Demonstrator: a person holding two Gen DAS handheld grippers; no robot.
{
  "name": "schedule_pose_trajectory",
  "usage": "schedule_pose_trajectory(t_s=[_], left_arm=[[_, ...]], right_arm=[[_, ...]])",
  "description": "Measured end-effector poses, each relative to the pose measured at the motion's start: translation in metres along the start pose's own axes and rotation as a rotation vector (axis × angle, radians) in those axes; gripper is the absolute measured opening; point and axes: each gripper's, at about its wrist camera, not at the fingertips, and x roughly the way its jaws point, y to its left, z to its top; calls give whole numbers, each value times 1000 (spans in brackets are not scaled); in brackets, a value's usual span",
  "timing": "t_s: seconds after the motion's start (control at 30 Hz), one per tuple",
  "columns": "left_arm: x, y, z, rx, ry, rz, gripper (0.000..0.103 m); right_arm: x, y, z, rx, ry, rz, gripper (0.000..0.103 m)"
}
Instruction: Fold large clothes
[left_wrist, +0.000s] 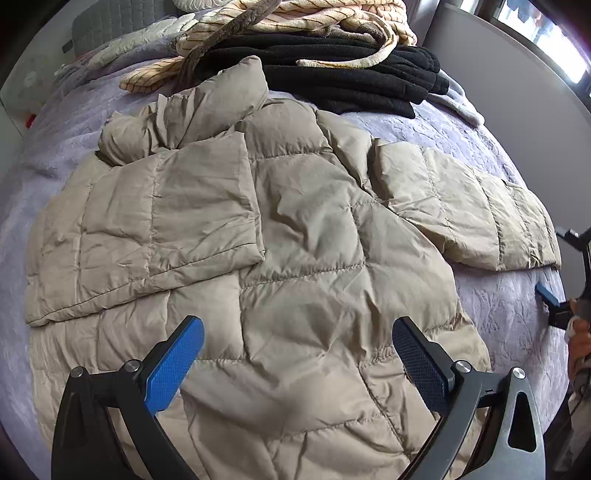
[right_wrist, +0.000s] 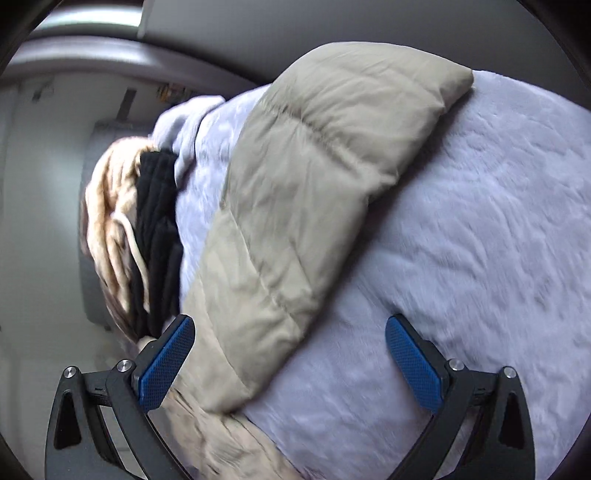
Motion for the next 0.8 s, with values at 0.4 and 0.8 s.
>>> schedule_pose_trajectory(t_s=[0.4, 0.8], left_arm=[[3, 10, 4, -30, 0, 34, 102], [-30, 122, 12, -193, -143, 100, 102]], right_arm=[[43, 12, 44, 175, 27, 143, 19], [44, 201, -59, -468, 12, 122, 10]])
